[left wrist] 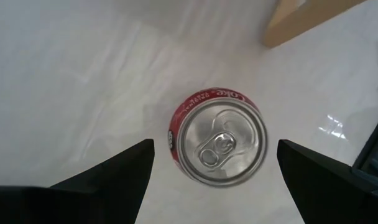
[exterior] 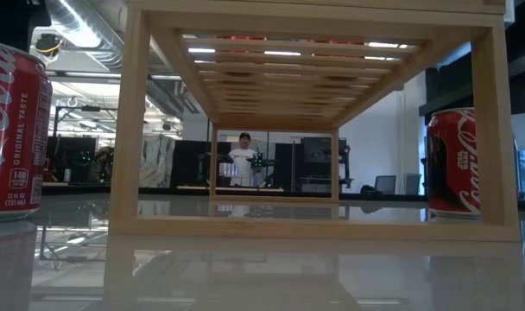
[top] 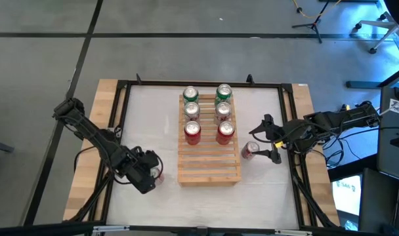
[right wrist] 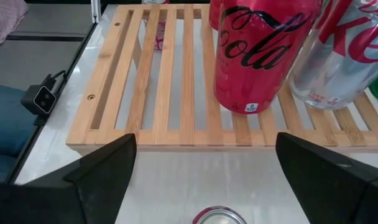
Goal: Place canned beverage on shelf
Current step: Put the left white and red soda can on the shelf
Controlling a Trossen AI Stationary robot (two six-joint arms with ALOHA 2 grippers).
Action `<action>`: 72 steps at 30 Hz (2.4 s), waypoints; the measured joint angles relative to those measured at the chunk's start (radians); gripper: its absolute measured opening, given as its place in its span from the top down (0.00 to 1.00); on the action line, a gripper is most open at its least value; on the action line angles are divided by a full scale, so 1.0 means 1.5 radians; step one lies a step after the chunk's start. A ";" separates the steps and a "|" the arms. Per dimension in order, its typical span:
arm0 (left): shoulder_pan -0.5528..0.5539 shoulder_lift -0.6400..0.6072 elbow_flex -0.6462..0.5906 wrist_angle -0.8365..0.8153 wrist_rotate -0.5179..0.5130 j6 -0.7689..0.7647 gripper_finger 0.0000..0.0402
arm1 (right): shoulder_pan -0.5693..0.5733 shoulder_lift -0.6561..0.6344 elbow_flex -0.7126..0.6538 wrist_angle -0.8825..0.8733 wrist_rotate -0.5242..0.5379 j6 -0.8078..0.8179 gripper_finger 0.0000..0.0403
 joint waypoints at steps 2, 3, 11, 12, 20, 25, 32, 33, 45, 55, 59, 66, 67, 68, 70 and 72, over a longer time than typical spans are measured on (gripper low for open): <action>0.000 0.002 0.000 0.000 -0.006 -0.006 0.18 | 0.000 0.000 0.000 0.000 0.000 0.000 0.06; 0.000 0.003 0.000 0.002 -0.007 -0.006 0.18 | 0.000 0.000 0.000 0.000 0.000 0.000 0.06; 0.000 0.038 0.000 0.006 -0.006 -0.002 0.18 | 0.000 0.000 0.000 0.000 0.000 0.000 0.06; 0.000 0.044 0.000 0.007 -0.006 -0.001 0.18 | 0.000 0.000 0.000 0.000 0.000 0.000 0.06; 0.000 0.068 0.000 0.016 -0.007 0.019 0.18 | 0.000 0.000 0.000 0.000 0.000 0.000 0.06; 0.000 0.081 0.000 0.017 -0.006 0.025 0.18 | 0.000 0.000 0.000 0.000 0.000 0.000 0.06; 0.000 0.098 0.000 0.020 -0.007 0.038 0.18 | 0.000 0.000 0.000 0.000 0.000 0.000 0.06; 0.000 0.099 0.000 0.020 -0.007 0.041 0.18 | 0.000 0.000 0.000 0.000 -0.001 0.000 0.06; 0.013 0.097 0.000 0.020 0.004 0.053 0.30 | 0.000 0.000 0.000 0.000 0.000 0.000 0.06; 0.019 0.091 0.002 0.015 0.037 0.054 0.30 | 0.000 0.000 0.000 0.000 -0.001 0.000 0.06; 0.021 0.082 0.020 0.004 0.046 0.066 0.30 | 0.000 0.000 0.000 0.000 0.000 0.000 0.06; 0.041 0.075 0.100 -0.065 0.066 0.100 0.30 | 0.000 0.000 0.000 0.000 0.000 0.000 0.06; 0.044 0.075 0.119 -0.080 0.070 0.107 0.30 | 0.000 0.000 0.000 0.000 -0.001 0.000 0.06; 0.049 0.075 0.138 -0.096 0.073 0.116 0.30 | 0.000 0.000 0.000 0.000 0.000 0.000 0.06; 0.059 0.075 0.178 -0.131 0.077 0.134 0.30 | 0.000 0.000 0.000 0.000 0.000 0.000 0.06; 0.070 0.075 0.225 -0.158 0.073 0.150 0.30 | 0.000 0.000 0.000 0.000 0.000 0.000 0.06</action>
